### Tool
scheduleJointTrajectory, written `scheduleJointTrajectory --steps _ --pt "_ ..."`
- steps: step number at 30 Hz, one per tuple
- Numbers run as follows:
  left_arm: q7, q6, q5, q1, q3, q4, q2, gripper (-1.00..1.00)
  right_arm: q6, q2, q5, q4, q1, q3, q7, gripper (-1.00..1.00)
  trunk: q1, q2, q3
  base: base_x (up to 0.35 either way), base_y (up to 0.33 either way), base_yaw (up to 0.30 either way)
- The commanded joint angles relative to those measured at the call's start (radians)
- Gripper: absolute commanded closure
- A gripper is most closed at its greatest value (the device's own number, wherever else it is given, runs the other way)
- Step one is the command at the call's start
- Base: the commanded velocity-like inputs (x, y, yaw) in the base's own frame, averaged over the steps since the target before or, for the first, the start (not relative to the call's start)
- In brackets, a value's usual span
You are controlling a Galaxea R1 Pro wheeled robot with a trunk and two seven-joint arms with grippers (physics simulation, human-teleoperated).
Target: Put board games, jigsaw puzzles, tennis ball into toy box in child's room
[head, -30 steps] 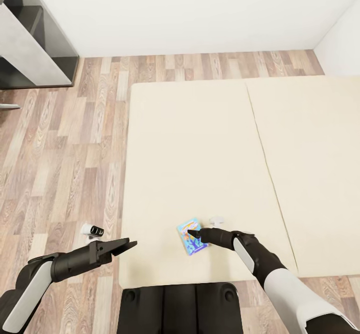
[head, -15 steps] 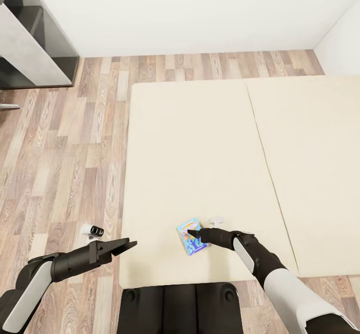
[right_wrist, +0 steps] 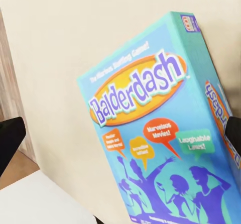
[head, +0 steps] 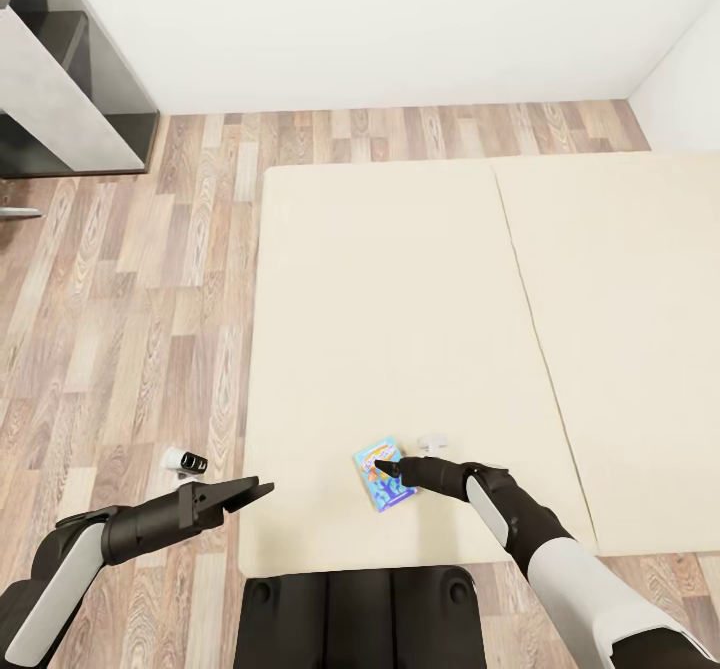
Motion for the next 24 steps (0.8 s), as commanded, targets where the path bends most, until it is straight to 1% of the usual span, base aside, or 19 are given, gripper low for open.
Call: scheduleJointTrajectory --steps 1,24 --pt "-0.001 0.004 0.002 0.0 -0.001 0.0 0.0 -1.0 0.007 -0.001 -0.01 -0.001 0.0 0.005 -0.002 -1.0 0.001 -0.001 -0.001 0.0 0.0 0.015" --pt "-0.001 0.004 0.002 0.0 -0.001 0.0 0.0 -1.0 0.007 -0.001 -0.01 -0.001 0.0 0.004 -0.002 -1.0 0.001 -0.001 -0.001 0.0 0.0 0.002"
